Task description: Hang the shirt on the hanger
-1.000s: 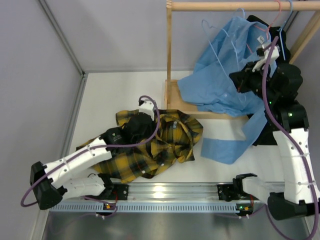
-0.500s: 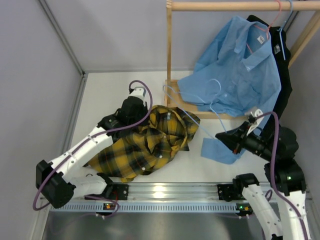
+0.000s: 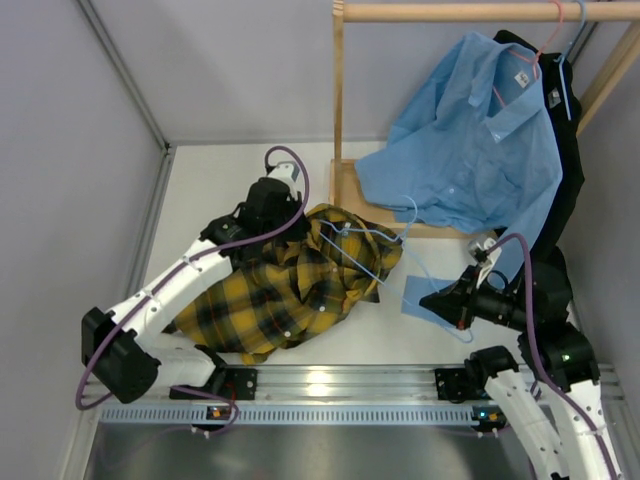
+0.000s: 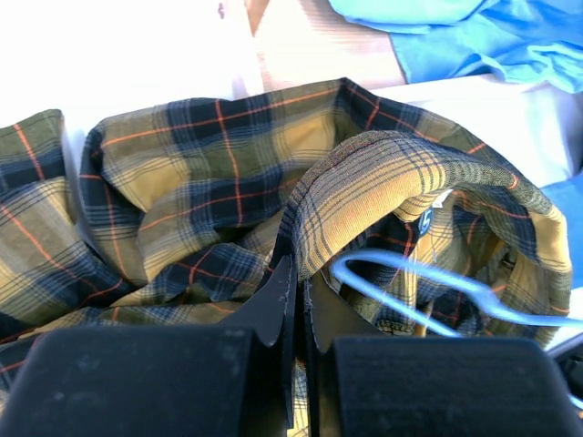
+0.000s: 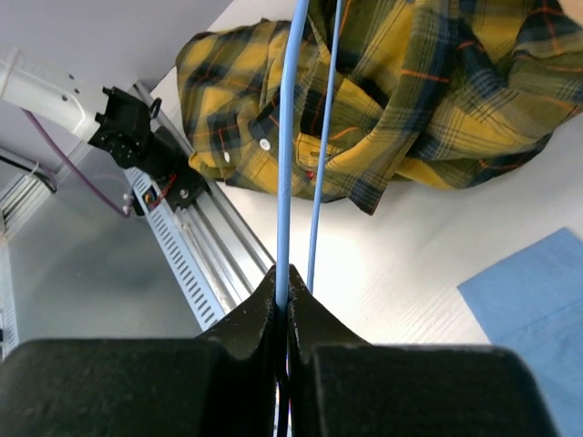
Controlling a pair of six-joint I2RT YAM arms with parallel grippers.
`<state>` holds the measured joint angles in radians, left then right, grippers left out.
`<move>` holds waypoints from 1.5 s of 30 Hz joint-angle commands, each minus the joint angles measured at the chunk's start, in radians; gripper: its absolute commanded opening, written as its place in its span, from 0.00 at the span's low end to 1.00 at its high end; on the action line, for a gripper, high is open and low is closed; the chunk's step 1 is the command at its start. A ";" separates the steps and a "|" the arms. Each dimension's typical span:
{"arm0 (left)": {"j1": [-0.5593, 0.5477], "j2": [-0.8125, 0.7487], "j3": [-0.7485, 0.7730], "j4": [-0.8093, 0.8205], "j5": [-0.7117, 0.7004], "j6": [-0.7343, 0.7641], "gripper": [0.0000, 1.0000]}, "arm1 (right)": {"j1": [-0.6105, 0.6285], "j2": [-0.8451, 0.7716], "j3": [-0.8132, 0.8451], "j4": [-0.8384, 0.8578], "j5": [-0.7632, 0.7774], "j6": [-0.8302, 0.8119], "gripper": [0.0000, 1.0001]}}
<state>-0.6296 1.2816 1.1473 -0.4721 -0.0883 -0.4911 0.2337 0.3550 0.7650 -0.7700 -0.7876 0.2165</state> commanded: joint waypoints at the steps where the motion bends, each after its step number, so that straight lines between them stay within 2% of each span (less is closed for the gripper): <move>1: 0.005 0.002 0.058 0.052 0.045 0.006 0.00 | 0.033 -0.017 -0.013 -0.002 -0.025 0.027 0.00; 5: -0.002 -0.033 0.055 0.127 0.249 0.061 0.00 | 0.032 0.004 -0.032 0.021 -0.044 0.043 0.00; 7: -0.063 -0.056 0.061 0.144 0.283 0.100 0.00 | 0.033 0.037 -0.038 0.049 -0.064 0.063 0.00; 8: -0.102 -0.070 0.074 0.144 0.259 0.152 0.00 | 0.033 0.054 -0.039 0.084 -0.071 0.075 0.00; 9: -0.152 -0.097 0.081 0.147 0.169 0.184 0.00 | 0.032 0.071 -0.035 0.103 -0.078 0.084 0.00; 10: -0.264 -0.109 0.092 0.145 0.119 0.213 0.00 | 0.033 0.105 -0.027 0.127 -0.090 0.093 0.00; 11: -0.312 -0.119 0.104 0.144 0.063 0.250 0.00 | 0.033 0.119 -0.018 0.153 -0.091 0.116 0.00; 13: -0.393 -0.140 0.138 0.144 -0.017 0.241 0.00 | 0.035 0.145 0.014 0.273 -0.097 0.159 0.00; 15: -0.418 -0.149 0.172 0.144 -0.001 0.220 0.00 | 0.035 0.151 0.017 0.415 -0.113 0.292 0.00; 16: -0.451 -0.151 0.189 0.144 0.010 0.221 0.00 | 0.036 0.173 0.016 0.578 -0.146 0.343 0.00; 17: -0.473 -0.150 0.207 0.142 0.004 0.239 0.00 | 0.042 0.194 0.016 0.651 -0.166 0.428 0.00; 19: -0.522 -0.131 0.282 0.118 -0.049 0.266 0.00 | 0.088 0.263 0.049 0.753 -0.193 0.454 0.00; 21: -0.529 -0.110 0.359 0.042 -0.094 0.281 0.00 | 0.142 0.286 0.100 0.759 -0.152 0.393 0.00; 22: -0.529 -0.084 0.443 0.012 -0.106 0.286 0.00 | 0.201 0.286 0.111 0.759 -0.054 0.374 0.00; 24: -0.529 -0.058 0.520 -0.040 -0.145 0.302 0.00 | 0.257 0.279 0.114 0.816 0.019 0.334 0.00; 28: -0.529 -0.010 0.597 -0.141 -0.270 0.312 0.00 | 0.371 0.248 0.048 0.943 0.117 0.255 0.00; 29: -0.529 -0.005 0.582 -0.158 -0.339 0.292 0.00 | 0.383 0.231 -0.028 1.007 0.154 0.229 0.00; 30: -0.529 -0.001 0.568 -0.174 -0.466 0.284 0.00 | 0.391 0.216 -0.070 1.041 0.183 0.224 0.00; 32: -0.529 -0.007 0.534 -0.207 -0.531 0.278 0.00 | 0.395 0.200 -0.137 1.078 0.234 0.233 0.00; 35: -0.529 -0.040 0.462 -0.201 -0.403 0.283 0.00 | 0.401 0.243 -0.235 1.132 0.240 0.283 0.00; 36: -0.529 -0.047 0.433 -0.194 -0.342 0.289 0.00 | 0.407 0.249 -0.259 1.202 0.252 0.303 0.00; 37: -0.530 -0.053 0.419 -0.188 -0.238 0.293 0.00 | 0.424 0.249 -0.285 1.239 0.313 0.319 0.00; 38: -0.533 -0.056 0.405 -0.178 -0.220 0.284 0.00 | 0.437 0.251 -0.318 1.262 0.352 0.342 0.00; 40: -0.536 -0.067 0.355 -0.165 -0.244 0.252 0.00 | 0.470 0.272 -0.323 1.281 0.393 0.336 0.00; 42: -0.536 -0.080 0.316 -0.142 -0.284 0.238 0.00 | 0.490 0.301 -0.306 1.279 0.369 0.298 0.00; 43: -0.536 -0.088 0.298 -0.145 -0.369 0.214 0.00 | 0.504 0.330 -0.299 1.279 0.326 0.288 0.00; 45: -0.536 -0.102 0.284 -0.149 -0.450 0.203 0.00 | 0.515 0.346 -0.291 1.285 0.285 0.270 0.00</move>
<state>-1.1614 1.2427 1.4445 -0.6594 -0.4206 -0.2432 0.7162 0.6823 0.4259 0.3420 -0.4698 0.5262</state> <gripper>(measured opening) 0.023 0.003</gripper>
